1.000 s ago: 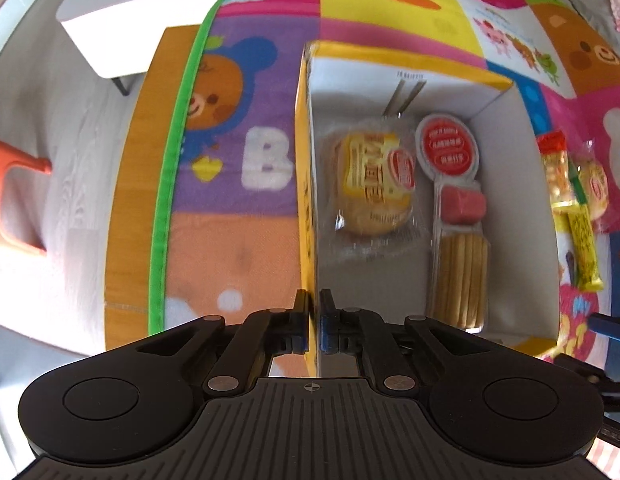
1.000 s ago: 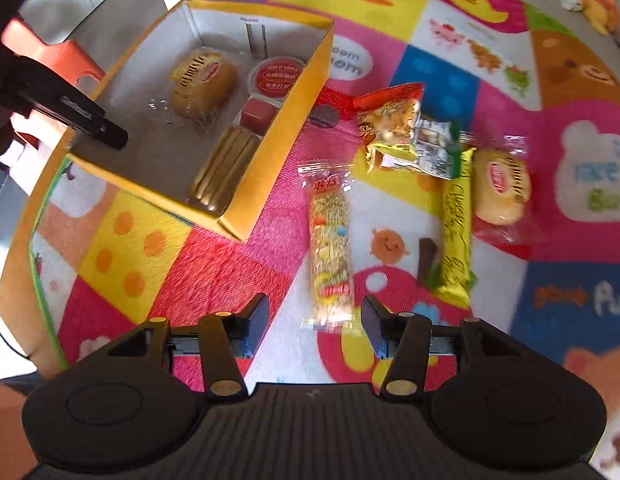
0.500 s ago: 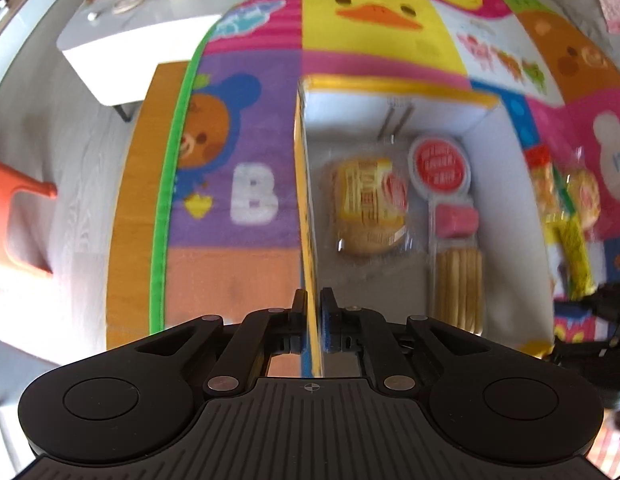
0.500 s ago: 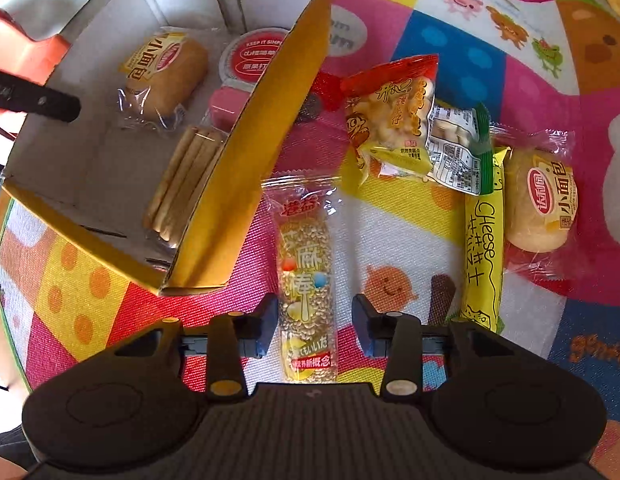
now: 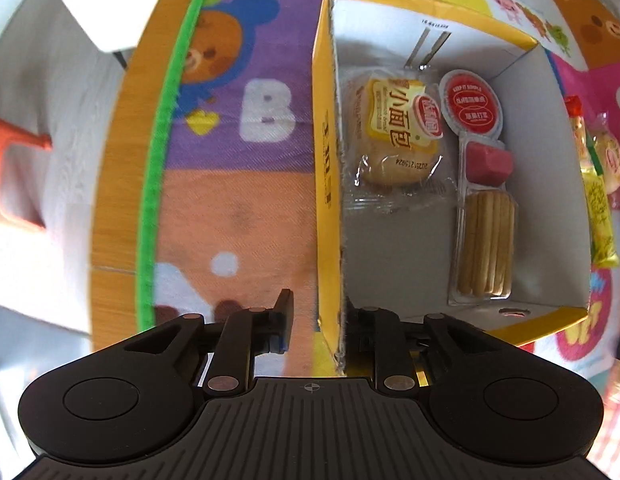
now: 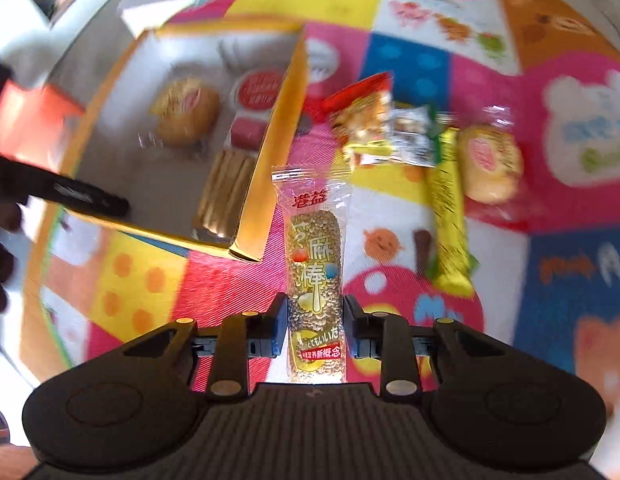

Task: Organize objects
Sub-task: 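Grasp the long clear bag of puffed grain sticks with the right tool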

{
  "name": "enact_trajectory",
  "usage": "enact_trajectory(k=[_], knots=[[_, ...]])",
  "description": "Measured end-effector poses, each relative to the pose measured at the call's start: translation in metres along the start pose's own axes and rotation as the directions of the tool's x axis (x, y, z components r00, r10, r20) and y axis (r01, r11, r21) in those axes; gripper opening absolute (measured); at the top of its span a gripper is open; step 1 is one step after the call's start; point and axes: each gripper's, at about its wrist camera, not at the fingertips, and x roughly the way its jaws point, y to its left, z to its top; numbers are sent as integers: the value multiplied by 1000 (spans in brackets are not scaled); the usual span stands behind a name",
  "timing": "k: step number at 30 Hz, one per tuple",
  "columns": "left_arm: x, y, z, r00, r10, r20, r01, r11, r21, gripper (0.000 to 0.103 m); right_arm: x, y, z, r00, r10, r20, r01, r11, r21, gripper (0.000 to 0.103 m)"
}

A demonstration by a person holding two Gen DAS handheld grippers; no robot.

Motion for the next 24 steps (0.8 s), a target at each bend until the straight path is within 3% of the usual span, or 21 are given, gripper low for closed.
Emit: enact_trajectory(k=[3,6,10,16,24], knots=[[-9,4,0,1000,5,19,-6,1000,30,12,-30,2,-8,1000,3,10,-3,998,57,28],[-10,4,4,1000,2,2,-2,997,73,10,-60,14,-16,999,-24,37,22,998,55,28],[-20,0,5,999,-19,44,15,997,76,8,-88,29,-24,999,-27,41,24,998,62,28],[-17,0,3,995,-85,45,80,991,105,9,-120,59,-29,999,-7,42,4,996,86,28],[-15,4,2,993,-104,50,98,989,113,9,-166,94,-22,994,48,94,-55,996,77,28]])
